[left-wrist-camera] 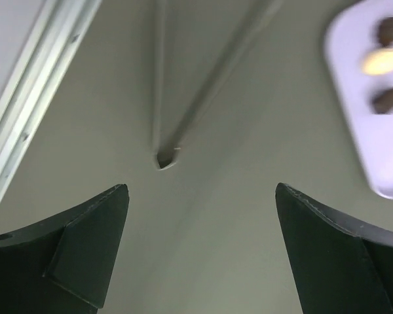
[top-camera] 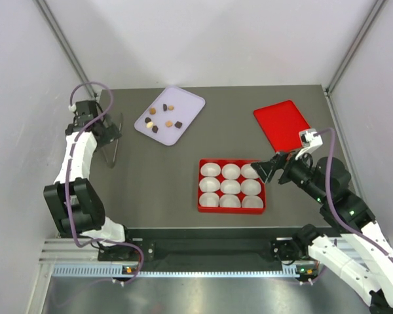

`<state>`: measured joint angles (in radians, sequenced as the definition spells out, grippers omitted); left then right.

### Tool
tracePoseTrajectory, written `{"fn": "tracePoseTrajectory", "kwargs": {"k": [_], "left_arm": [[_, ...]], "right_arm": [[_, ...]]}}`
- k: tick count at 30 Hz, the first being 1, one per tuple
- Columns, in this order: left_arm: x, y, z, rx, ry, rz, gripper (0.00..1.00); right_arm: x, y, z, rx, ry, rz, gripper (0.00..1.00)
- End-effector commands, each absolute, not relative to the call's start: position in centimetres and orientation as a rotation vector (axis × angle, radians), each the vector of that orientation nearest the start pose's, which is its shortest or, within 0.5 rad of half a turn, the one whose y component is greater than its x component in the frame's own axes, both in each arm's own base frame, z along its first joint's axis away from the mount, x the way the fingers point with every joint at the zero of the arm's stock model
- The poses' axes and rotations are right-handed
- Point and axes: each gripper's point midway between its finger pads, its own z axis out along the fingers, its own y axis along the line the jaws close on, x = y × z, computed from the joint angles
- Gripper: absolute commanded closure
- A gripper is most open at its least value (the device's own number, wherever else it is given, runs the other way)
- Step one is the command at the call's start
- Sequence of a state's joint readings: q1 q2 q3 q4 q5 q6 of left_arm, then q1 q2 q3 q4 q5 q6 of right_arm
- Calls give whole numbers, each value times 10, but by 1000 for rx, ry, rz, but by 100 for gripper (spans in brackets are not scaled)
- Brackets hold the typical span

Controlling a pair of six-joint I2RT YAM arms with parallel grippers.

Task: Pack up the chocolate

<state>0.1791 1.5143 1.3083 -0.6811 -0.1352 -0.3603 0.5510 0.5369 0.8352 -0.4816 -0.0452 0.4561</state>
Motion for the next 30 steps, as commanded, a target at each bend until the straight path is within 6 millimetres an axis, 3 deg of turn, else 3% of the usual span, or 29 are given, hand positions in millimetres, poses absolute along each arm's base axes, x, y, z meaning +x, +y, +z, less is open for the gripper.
{"fn": "tracePoseTrajectory", "kwargs": {"k": [1,3,10,21,23,26,30], "left_arm": [[375,100,163,-739,2298,143,1],[375,111,148,-753,2315,155,1],[394,117,98,-677,2430,170,2],[411,122,62,-589,2528,176,4],[417,126,59,-589,2541,189,4],[435,115,55,-516,2519,83,7],[438,128,35,-562,2591,159,7]], "right_arm": [[199,162,299,-162,1791,817,0],[201,163,297,-176,1797,804,0],[201,159,305,-194,1768,771,0],[204,151,295,-185,1771,717,0],[205,151,295,-188,1766,709,0],[210,150,283,-184,1790,687,0],[208,153,282,-198,1799,700,0]]}}
